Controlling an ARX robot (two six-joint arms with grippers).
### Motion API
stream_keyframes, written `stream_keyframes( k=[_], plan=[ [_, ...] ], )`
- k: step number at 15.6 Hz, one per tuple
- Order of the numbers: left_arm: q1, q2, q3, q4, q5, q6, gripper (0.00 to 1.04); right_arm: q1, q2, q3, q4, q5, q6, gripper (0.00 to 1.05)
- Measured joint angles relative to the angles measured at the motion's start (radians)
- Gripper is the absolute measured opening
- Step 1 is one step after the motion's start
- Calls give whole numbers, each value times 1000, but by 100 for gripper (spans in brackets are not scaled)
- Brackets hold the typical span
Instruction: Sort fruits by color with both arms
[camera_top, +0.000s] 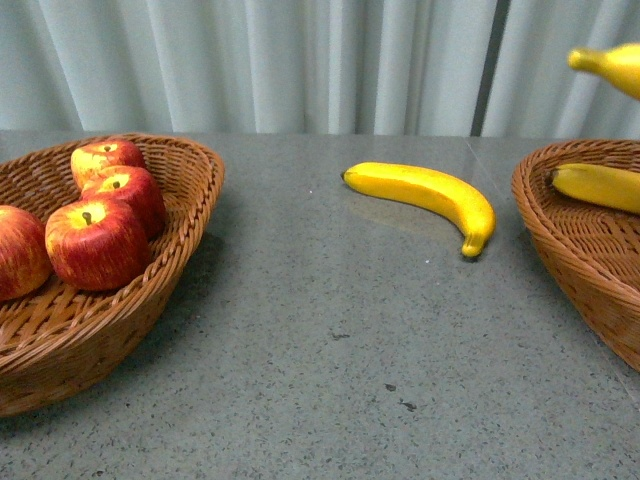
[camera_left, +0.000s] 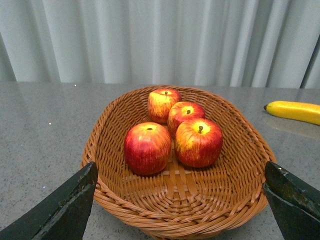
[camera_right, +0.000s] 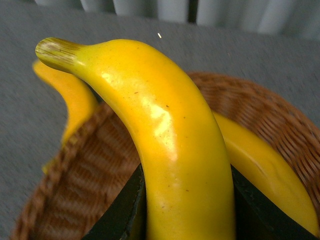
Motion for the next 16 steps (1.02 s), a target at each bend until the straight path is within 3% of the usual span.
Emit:
stream_keyframes(
  k=[2, 3, 4, 6, 8, 13, 16],
  plan=[
    [0, 0, 0, 0, 0, 0, 98, -105, -51, -68, -43, -27, -93, 36],
    [0, 0, 0, 0, 0, 0, 98, -141, -139, -98, -141, -78, -160, 43],
    [0, 0, 0, 0, 0, 0, 98, -100, -203, -97, -175, -90, -157, 78],
    [0, 0, 0, 0, 0, 0, 98, -35, -216, -69, -170, -85, -147, 98],
    [0, 0, 0, 0, 0, 0, 98, 30, -208, -34, -146, -61, -127, 97],
    [0, 0, 0, 0, 0, 0, 98, 90, -179, 9, -93, -41, -103, 98],
    [0, 0, 0, 0, 0, 0, 98, 299, 10, 169, -6, -43, -7, 98]
  ],
)
